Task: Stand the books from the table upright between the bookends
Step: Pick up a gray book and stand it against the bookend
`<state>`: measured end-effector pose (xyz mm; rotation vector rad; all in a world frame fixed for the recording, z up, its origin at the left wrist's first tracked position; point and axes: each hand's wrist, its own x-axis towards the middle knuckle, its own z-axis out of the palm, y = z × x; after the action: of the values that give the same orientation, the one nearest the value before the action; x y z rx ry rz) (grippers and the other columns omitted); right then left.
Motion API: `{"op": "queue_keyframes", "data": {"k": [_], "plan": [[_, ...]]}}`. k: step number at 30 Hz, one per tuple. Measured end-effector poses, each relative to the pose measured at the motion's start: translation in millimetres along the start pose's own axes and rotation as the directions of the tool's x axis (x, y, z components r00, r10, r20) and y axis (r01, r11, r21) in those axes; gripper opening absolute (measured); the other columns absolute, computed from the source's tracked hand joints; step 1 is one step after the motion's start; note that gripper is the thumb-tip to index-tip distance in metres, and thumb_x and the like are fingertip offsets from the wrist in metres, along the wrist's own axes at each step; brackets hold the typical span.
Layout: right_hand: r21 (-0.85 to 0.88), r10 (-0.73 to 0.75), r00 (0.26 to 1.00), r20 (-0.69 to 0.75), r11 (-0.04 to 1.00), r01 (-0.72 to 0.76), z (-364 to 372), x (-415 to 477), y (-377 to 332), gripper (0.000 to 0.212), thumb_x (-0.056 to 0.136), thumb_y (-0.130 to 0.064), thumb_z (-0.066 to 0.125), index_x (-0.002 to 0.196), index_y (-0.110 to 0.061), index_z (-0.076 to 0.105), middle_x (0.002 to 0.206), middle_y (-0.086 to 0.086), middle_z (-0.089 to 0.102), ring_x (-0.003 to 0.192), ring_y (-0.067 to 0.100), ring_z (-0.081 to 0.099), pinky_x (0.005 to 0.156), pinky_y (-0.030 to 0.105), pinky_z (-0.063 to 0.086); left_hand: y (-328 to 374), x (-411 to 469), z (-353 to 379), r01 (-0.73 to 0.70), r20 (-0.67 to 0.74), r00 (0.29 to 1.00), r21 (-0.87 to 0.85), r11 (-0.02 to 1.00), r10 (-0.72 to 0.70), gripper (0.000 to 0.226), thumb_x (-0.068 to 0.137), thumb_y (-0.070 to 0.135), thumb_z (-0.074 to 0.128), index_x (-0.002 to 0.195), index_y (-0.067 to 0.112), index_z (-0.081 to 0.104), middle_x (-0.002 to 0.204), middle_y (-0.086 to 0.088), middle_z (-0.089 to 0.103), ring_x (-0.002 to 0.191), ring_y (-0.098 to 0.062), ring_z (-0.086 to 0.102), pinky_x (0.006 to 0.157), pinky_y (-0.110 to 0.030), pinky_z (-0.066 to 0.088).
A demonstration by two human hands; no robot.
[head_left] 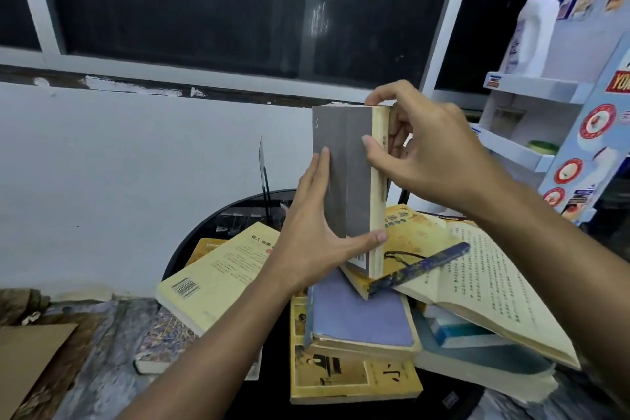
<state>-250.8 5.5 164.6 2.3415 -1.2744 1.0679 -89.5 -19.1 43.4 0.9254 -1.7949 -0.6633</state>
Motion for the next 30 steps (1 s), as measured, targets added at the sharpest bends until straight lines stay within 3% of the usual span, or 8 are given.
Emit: {"op": "queue_keyframes", "data": {"k": [3,5,8,14,20,24,27,30], "plan": [[-0.070,0.027,0.998,0.052,0.997,-0.024,-1,6,1,0.040,0.093,-0.041,0.065,0.129,-0.026,0.054,0.095,-0.007,0.067,0.071,0.000,0.057,0.061,0.017,0.049,0,0,1,-0.021,0.006,1.000,0.008,1.000,0.021,0.130,0.062,0.069,0.083,0.157,0.046,-0.004,0.163,0.030,-0.001,0.151,0.005,0.006,0.121,-0.046,0.030],[-0.101,0.049,0.996,0.081,0.994,-0.041,-2,10,0,0.042,0.094,-0.043,0.065,0.132,-0.026,0.056,0.091,-0.016,0.063,0.071,-0.003,0.052,0.062,0.008,0.040,0,0,2,-0.035,0.023,0.999,0.029,0.999,0.035,0.130,0.063,0.067,0.084,0.157,0.046,-0.004,0.163,0.031,-0.002,0.151,0.006,0.005,0.121,-0.046,0.030],[-0.148,0.034,0.995,0.098,0.989,-0.019,-3,16,-4,0.038,0.097,-0.037,0.063,0.129,-0.018,0.063,0.069,-0.029,0.043,0.065,-0.008,0.048,0.064,0.021,0.046,-1,1,2,-0.042,0.046,0.998,0.022,0.999,0.041,0.130,0.063,0.066,0.084,0.157,0.046,-0.005,0.162,0.033,-0.002,0.150,0.008,0.005,0.122,-0.045,0.030],[-0.166,0.015,0.998,0.068,0.986,-0.003,5,31,-6,0.031,0.097,-0.030,0.062,0.121,-0.013,0.070,0.058,-0.020,0.048,0.060,-0.001,0.053,0.062,0.027,0.047,-11,10,-17,-0.052,0.117,0.992,0.052,0.997,0.046,0.125,0.066,0.069,0.080,0.155,0.049,-0.006,0.163,0.031,-0.002,0.151,0.006,0.006,0.121,-0.045,0.031],[-0.132,0.013,0.998,0.069,0.991,-0.003,22,55,-6,0.031,0.098,-0.027,0.060,0.121,-0.008,0.069,0.076,-0.005,0.063,0.070,0.013,0.063,0.075,0.037,0.059,-40,32,-57,-0.071,0.110,0.993,0.183,0.981,0.052,0.099,0.081,0.059,0.071,0.159,0.039,0.013,0.165,0.023,0.010,0.150,0.005,0.015,0.119,-0.033,0.035],[-0.154,0.026,0.999,0.028,0.988,-0.022,42,74,-4,0.037,0.097,-0.026,0.060,0.125,-0.003,0.066,0.111,0.011,0.073,0.102,0.027,0.067,0.086,0.034,0.057,-68,57,-81,-0.038,0.051,0.999,0.367,0.930,0.021,0.086,0.089,0.046,0.071,0.158,0.035,0.022,0.167,0.016,0.013,0.152,-0.006,0.017,0.123,-0.041,0.028],[-0.195,0.081,0.996,0.034,0.978,-0.073,58,90,-1,0.031,0.094,-0.024,0.059,0.110,0.002,0.066,0.103,0.017,0.071,0.096,0.035,0.065,0.076,0.050,0.060,-84,77,-95,0.009,0.024,0.999,0.505,0.863,-0.024,0.083,0.091,0.040,0.070,0.159,0.030,0.023,0.168,0.010,0.013,0.153,-0.013,0.016,0.124,-0.035,0.018],[-0.218,0.109,0.992,0.058,0.971,-0.094,74,104,2,0.027,0.093,-0.019,0.056,0.107,0.002,0.064,0.096,0.016,0.066,0.096,0.038,0.063,0.073,0.050,0.059,-98,95,-104,0.061,0.025,0.995,0.585,0.809,-0.093,0.086,0.091,0.039,0.071,0.160,0.027,0.019,0.168,0.005,0.011,0.154,-0.018,0.014,0.122,-0.035,0.017]]}}
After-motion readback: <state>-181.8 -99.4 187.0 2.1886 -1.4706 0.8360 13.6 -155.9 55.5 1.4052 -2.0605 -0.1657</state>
